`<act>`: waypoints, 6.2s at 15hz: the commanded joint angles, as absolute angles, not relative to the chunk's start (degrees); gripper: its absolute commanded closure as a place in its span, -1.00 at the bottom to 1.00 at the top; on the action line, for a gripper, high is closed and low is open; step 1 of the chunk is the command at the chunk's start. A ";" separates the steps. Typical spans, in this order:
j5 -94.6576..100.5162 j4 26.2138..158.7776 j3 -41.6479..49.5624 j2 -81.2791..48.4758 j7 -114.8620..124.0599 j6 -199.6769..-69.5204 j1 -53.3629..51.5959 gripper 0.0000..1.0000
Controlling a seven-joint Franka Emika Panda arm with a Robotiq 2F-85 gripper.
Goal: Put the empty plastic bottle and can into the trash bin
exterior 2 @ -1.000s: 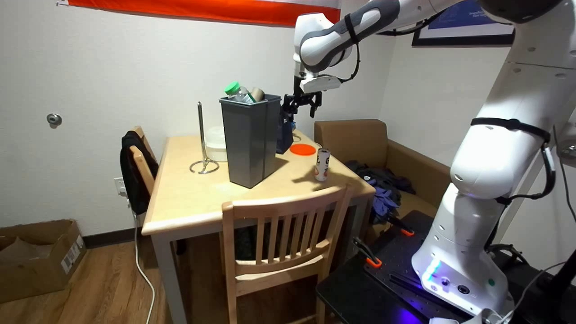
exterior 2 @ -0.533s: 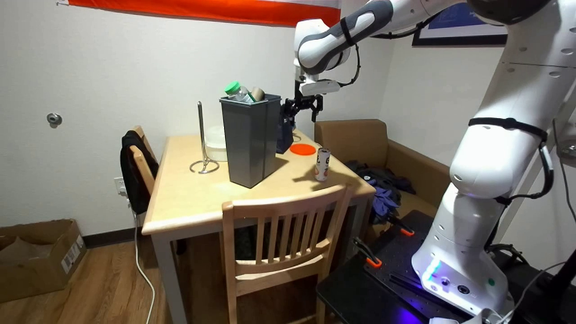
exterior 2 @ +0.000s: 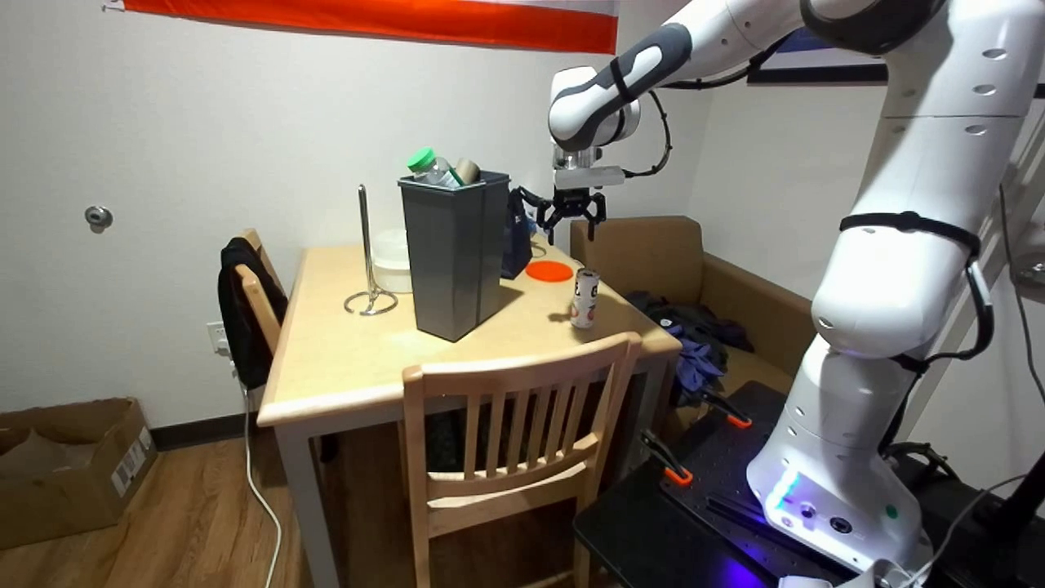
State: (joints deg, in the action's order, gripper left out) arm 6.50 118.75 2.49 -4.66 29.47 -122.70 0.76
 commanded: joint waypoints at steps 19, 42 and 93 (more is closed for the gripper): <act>-6.64 117.44 7.22 -15.10 30.91 -124.78 3.88 -1.00; 5.77 118.32 9.02 -9.95 37.74 -129.42 -0.36 0.28; 5.56 78.12 -3.00 -8.94 7.98 -93.43 -4.31 0.28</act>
State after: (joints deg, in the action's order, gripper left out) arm 5.58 82.90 -2.80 -7.89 7.64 -96.61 -3.77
